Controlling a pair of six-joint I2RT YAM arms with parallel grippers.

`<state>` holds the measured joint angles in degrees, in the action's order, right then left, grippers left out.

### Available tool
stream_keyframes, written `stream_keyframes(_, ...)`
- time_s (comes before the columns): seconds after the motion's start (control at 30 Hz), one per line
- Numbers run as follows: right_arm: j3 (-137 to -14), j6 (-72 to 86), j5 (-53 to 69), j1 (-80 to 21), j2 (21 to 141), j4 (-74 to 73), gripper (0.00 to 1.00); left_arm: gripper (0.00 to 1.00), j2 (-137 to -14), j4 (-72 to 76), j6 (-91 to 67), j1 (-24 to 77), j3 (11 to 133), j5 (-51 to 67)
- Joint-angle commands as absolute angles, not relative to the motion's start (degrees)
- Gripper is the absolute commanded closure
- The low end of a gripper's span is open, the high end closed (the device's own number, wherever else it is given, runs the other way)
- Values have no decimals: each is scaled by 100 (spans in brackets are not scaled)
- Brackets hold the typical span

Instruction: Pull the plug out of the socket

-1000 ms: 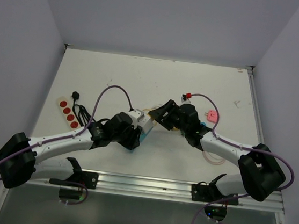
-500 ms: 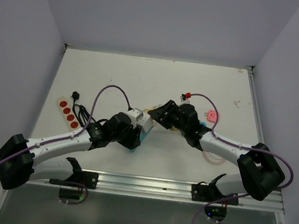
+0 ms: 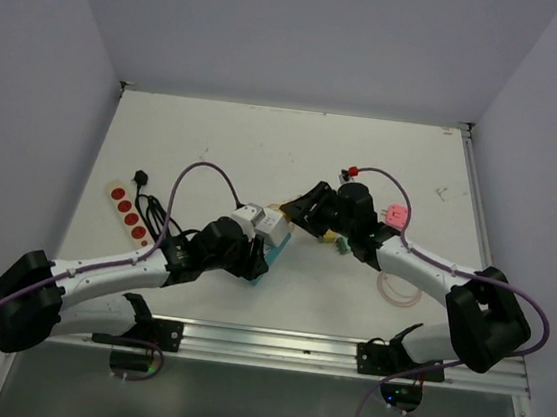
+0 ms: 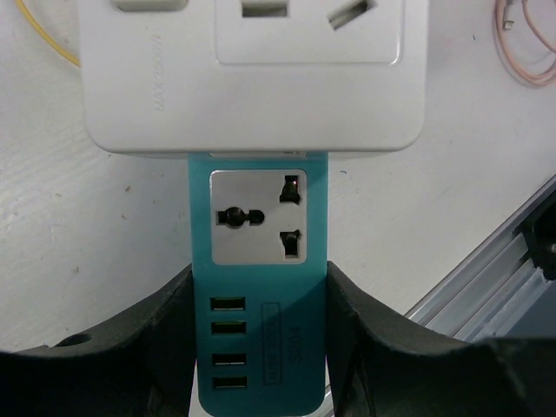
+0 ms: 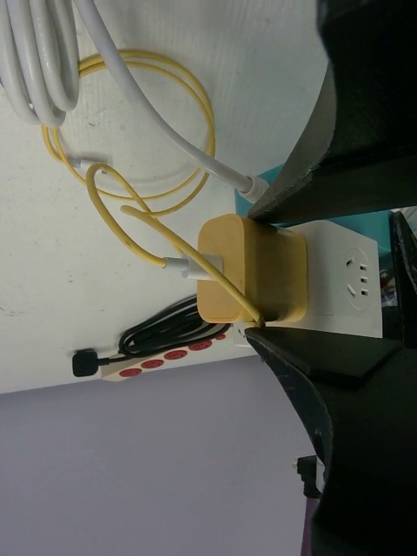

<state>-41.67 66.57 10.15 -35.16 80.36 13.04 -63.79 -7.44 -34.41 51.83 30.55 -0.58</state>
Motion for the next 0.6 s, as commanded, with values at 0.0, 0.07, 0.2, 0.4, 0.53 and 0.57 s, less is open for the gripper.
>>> stream_keyframes(0.0, -4710, 6311, 35, -2788, 7945, 1582, 100, 100, -6530, -1336, -3656, 5414, 2918, 167)
stream_keyframes(0.07, -4798, 6240, 35, -2655, 7937, 1530, 100, 100, -6600, -1415, -3761, 5432, 2874, 123)
stream_keyframes(0.2, -4939, 6223, 88, -2321, 7980, 1477, 100, 100, -6618, -1397, -3920, 5484, 2664, 141)
stream_keyframes(0.4, -5141, 6179, 35, -2127, 8130, 1494, 100, 100, -6487, -1433, -4078, 5528, 2461, 167)
stream_keyframes(0.53, -5203, 6187, 18, -2109, 8244, 1582, 100, 100, -6399, -1494, -4157, 5572, 2391, 115)
stream_keyframes(0.57, -5212, 6187, 18, -2109, 8288, 1591, 100, 100, -6381, -1503, -4166, 5572, 2391, 88)
